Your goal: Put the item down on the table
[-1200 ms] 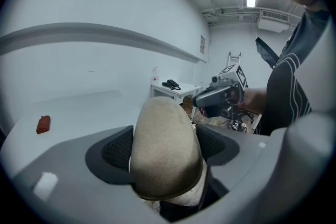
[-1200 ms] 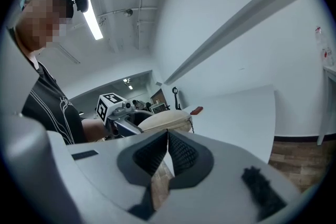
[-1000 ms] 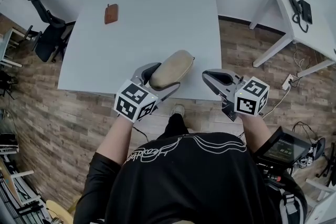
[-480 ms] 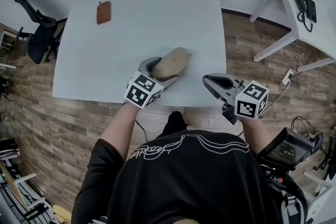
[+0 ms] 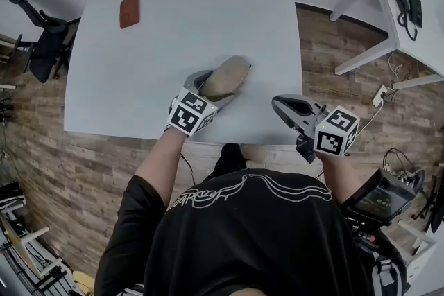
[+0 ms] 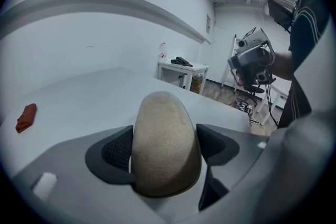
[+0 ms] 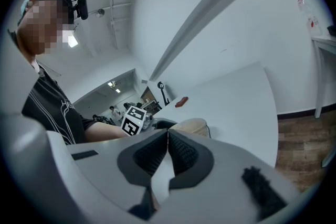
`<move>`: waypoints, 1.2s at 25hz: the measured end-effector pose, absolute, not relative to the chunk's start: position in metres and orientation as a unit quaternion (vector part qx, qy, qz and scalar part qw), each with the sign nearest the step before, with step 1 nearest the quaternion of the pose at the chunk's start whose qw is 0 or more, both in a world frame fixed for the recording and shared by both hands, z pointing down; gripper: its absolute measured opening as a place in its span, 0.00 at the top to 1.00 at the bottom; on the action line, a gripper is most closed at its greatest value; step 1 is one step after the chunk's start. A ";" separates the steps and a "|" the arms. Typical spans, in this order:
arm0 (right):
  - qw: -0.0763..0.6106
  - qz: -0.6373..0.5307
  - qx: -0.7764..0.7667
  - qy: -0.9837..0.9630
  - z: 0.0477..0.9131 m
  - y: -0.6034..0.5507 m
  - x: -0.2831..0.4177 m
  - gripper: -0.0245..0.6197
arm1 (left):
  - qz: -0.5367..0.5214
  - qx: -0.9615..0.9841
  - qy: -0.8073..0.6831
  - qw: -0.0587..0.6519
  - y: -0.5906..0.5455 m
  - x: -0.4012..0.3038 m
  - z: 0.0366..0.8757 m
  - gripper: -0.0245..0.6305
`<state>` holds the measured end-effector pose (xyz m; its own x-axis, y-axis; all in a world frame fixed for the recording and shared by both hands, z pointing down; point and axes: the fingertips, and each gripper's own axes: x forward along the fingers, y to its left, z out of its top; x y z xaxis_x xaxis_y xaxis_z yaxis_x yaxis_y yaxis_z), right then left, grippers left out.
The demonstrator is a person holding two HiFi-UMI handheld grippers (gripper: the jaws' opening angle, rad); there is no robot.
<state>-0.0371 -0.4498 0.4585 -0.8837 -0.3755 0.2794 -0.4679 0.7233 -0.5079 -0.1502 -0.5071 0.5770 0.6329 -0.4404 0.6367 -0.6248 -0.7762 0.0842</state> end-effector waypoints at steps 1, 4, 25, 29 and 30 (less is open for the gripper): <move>0.078 0.295 0.228 -0.925 0.458 -0.450 -0.037 0.95 | 0.312 0.890 -0.298 0.149 -0.505 -0.150 0.580 0.38; 0.076 0.296 0.228 -0.924 0.458 -0.449 -0.037 0.95 | 0.331 0.883 -0.299 0.146 -0.501 -0.153 0.591 0.38; 0.070 0.304 0.228 -0.922 0.460 -0.453 -0.039 0.95 | 0.339 0.876 -0.323 0.112 -0.511 -0.163 0.599 0.32; 0.068 0.305 0.225 -0.923 0.460 -0.452 -0.041 0.95 | 0.322 0.882 -0.328 0.105 -0.511 -0.165 0.589 0.25; 0.068 0.305 0.223 -0.923 0.460 -0.451 -0.040 0.95 | 0.316 0.885 -0.328 0.099 -0.511 -0.163 0.585 0.22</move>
<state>-0.0404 -0.4507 0.4599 -0.8910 -0.3715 0.2610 -0.4539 0.7142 -0.5327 -0.1635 -0.5110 0.5846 0.5845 -0.5177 0.6248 -0.6433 -0.7649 -0.0319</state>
